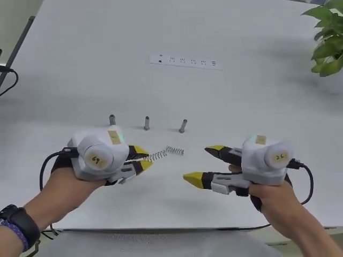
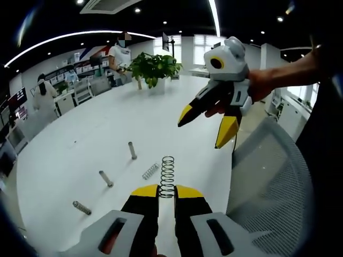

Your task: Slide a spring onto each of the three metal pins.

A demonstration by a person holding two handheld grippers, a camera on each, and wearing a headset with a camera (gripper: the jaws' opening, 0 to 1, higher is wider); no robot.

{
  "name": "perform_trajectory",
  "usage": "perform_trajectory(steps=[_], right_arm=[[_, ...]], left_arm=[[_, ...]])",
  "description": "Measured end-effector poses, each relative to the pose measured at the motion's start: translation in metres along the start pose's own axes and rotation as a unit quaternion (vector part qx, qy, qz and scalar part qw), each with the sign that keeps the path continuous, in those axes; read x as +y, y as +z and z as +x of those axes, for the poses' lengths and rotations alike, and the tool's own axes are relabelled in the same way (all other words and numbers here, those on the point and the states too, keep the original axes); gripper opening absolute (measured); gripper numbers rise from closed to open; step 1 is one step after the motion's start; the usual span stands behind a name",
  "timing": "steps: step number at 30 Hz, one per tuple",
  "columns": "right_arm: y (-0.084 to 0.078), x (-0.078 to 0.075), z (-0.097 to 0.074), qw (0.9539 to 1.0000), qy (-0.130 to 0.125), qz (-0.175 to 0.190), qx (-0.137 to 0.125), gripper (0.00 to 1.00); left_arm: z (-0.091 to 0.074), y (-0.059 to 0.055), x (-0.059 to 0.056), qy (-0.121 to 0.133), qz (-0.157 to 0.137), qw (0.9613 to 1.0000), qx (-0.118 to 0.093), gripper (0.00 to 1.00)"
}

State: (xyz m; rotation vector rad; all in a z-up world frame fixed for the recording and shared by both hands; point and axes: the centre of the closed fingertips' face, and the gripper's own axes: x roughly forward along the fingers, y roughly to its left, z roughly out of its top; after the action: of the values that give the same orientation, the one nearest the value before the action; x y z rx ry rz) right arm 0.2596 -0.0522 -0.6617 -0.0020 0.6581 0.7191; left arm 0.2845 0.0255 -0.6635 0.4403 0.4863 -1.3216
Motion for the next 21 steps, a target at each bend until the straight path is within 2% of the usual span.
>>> perform_trajectory(steps=[9, 21], right_arm=[[0.003, 0.009, 0.003, 0.9998, 0.02, -0.005, -0.004, 0.54], [0.013, 0.022, 0.006, 0.9981, 0.056, -0.011, -0.024, 0.36]], left_arm=[[0.008, 0.009, -0.013, -0.019, 0.016, 0.9997, -0.003, 0.03], [0.016, 0.022, -0.029, -0.041, 0.041, 0.9983, -0.006, 0.03]])
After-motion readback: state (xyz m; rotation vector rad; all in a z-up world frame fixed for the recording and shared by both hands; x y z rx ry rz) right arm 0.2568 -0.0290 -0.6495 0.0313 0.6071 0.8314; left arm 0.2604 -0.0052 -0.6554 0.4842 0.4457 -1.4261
